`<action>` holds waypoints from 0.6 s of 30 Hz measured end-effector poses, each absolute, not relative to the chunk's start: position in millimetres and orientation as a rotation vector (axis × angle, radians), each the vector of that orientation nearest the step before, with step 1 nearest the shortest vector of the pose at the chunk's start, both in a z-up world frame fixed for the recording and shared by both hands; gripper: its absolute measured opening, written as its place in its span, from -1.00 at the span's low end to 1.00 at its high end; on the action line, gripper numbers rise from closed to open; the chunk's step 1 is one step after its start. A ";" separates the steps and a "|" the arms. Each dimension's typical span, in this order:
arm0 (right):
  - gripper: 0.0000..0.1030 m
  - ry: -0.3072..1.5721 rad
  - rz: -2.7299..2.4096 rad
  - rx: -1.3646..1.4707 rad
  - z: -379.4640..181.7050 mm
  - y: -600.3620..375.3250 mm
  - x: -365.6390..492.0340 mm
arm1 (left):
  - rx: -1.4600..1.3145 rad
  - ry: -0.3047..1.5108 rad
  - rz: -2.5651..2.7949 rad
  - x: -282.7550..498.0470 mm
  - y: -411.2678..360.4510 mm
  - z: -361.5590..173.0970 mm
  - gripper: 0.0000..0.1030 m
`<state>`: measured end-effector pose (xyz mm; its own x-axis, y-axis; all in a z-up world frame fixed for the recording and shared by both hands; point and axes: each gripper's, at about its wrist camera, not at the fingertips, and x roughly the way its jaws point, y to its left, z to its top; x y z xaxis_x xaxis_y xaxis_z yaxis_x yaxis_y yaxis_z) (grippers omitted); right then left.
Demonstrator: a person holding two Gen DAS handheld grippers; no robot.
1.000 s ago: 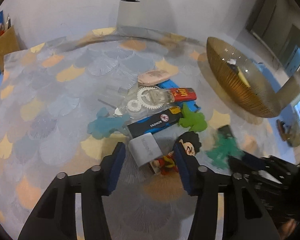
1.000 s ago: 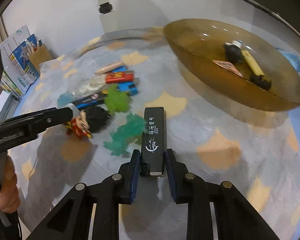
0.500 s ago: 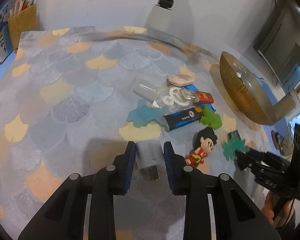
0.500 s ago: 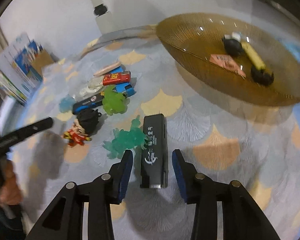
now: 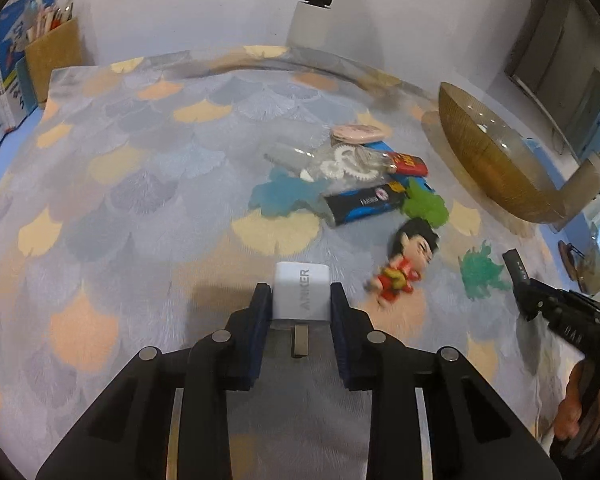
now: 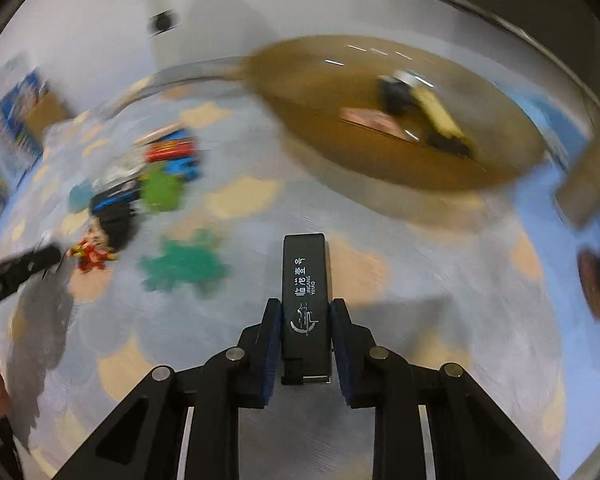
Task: Organize rigid objects
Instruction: 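Grasp the white Anker charger with the left tool while the right tool grasps the black USB stick, then carry the charger and USB stick into the amber bowl and release both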
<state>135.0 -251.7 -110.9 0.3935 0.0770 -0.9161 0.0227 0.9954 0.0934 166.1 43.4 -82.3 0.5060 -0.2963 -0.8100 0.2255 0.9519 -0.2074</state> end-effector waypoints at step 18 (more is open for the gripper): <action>-0.54 1.138 0.091 -0.065 -106.7 -242.5 77.6 | -0.082 0.974 -0.355 125.7 23.4 -81.1 -0.50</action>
